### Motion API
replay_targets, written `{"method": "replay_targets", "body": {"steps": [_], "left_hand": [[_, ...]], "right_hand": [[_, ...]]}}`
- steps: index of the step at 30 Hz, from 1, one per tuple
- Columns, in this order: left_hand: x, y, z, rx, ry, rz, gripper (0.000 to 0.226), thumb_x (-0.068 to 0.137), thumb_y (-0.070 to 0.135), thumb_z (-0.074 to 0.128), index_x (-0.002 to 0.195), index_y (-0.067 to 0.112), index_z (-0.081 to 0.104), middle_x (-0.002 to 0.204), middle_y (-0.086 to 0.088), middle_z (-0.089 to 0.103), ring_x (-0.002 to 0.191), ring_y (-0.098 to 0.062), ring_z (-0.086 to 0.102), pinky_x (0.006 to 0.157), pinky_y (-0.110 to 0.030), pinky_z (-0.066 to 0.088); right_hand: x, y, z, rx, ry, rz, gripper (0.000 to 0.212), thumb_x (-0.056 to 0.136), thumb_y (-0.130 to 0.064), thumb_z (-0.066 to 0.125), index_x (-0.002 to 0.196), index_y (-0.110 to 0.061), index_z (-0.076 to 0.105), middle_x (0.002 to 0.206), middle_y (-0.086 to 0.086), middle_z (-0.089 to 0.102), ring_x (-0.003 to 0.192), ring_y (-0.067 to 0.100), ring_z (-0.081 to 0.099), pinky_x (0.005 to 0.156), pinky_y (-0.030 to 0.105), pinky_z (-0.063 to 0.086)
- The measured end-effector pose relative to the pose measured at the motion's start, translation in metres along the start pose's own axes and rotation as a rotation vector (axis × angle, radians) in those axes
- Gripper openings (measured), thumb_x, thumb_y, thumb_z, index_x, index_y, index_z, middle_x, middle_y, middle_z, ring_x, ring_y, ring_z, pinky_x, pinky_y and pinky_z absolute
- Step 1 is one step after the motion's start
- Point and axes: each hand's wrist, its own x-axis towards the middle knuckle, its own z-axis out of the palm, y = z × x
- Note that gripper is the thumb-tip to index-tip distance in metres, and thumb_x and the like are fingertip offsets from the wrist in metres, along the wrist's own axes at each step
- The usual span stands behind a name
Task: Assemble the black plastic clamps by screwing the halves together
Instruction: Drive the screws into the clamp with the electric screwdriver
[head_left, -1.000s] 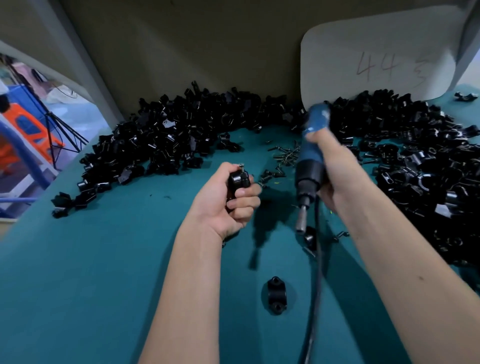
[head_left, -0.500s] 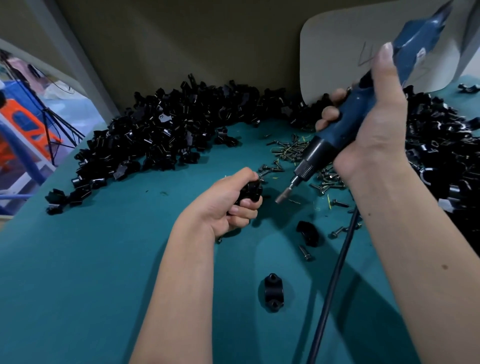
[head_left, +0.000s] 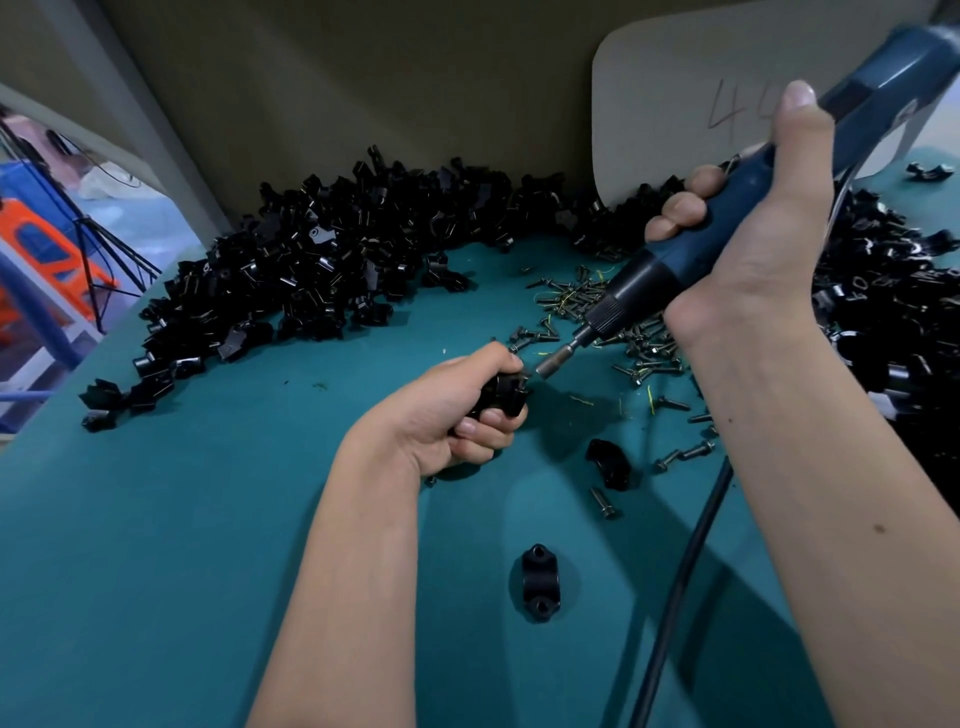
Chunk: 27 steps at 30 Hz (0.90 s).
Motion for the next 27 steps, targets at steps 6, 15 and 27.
{"method": "replay_targets", "body": {"steps": [6, 15, 27], "left_hand": [[-0.001, 0.001, 0.003, 0.076, -0.004, -0.001, 0.030, 0.103, 0.028, 0.039, 0.074, 0.020, 0.036, 0.059, 0.000, 0.031, 0.041, -0.004, 0.019, 0.037, -0.016, 0.010], [0.003, 0.002, 0.008, 0.190, 0.019, -0.038, 0.033, 0.100, 0.027, 0.041, 0.068, 0.020, 0.035, 0.057, 0.001, 0.032, 0.039, -0.004, 0.020, 0.035, -0.012, 0.013], [0.002, 0.004, 0.012, 0.221, 0.037, -0.061, 0.030, 0.098, 0.024, 0.042, 0.070, 0.022, 0.034, 0.057, 0.001, 0.030, 0.040, -0.005, 0.019, 0.037, -0.012, 0.011]], "right_hand": [[-0.003, 0.002, 0.002, -0.032, -0.018, -0.006, 0.039, 0.099, -0.042, 0.064, 0.106, -0.014, 0.038, 0.070, 0.001, 0.048, 0.053, 0.014, 0.043, 0.052, 0.028, 0.041], [-0.003, 0.002, 0.003, -0.101, -0.113, -0.050, 0.032, 0.101, -0.033, 0.062, 0.109, -0.013, 0.038, 0.068, 0.003, 0.049, 0.052, 0.017, 0.042, 0.052, 0.029, 0.040], [-0.009, 0.001, 0.005, -0.113, -0.236, -0.076, 0.025, 0.104, -0.030, 0.055, 0.106, -0.013, 0.037, 0.068, 0.002, 0.046, 0.050, 0.016, 0.040, 0.049, 0.028, 0.038]]}}
